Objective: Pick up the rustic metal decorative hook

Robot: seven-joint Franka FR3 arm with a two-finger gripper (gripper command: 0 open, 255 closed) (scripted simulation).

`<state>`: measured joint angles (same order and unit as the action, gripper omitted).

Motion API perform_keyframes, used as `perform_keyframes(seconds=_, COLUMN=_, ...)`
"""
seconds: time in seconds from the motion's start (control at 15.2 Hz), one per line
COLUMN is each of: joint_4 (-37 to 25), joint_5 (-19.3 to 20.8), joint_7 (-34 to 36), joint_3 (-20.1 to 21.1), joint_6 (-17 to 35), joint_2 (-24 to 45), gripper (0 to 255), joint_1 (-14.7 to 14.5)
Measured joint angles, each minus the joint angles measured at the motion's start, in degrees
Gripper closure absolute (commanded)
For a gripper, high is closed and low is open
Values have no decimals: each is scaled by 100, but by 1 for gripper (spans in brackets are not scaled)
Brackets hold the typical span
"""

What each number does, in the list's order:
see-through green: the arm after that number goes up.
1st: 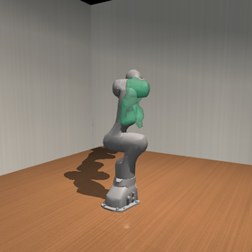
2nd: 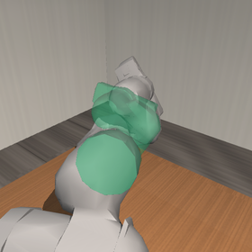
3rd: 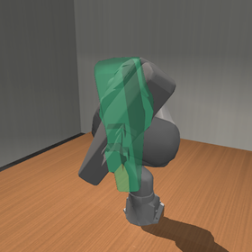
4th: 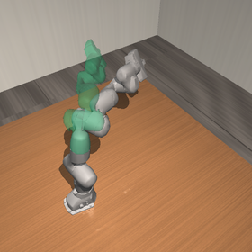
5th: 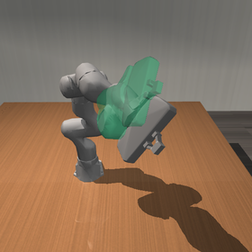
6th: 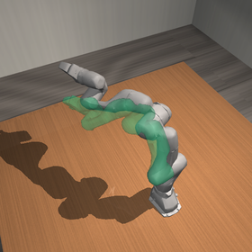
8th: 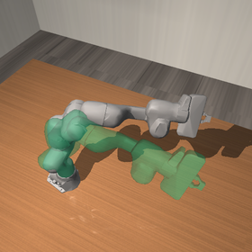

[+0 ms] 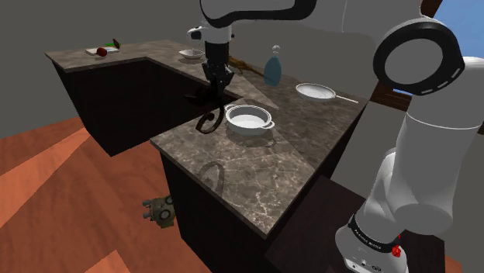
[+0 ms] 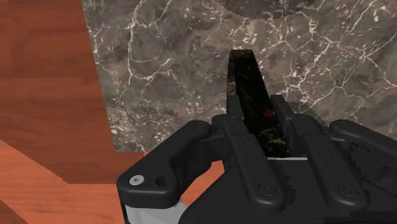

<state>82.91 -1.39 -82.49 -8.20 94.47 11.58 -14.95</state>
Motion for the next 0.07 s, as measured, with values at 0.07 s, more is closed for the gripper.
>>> perform_keyframes(seconds=0.07, joint_4=-34, joint_5=1, joint_7=0, joint_3=-1, joint_6=-41, joint_2=-7, gripper=255, joint_1=1)
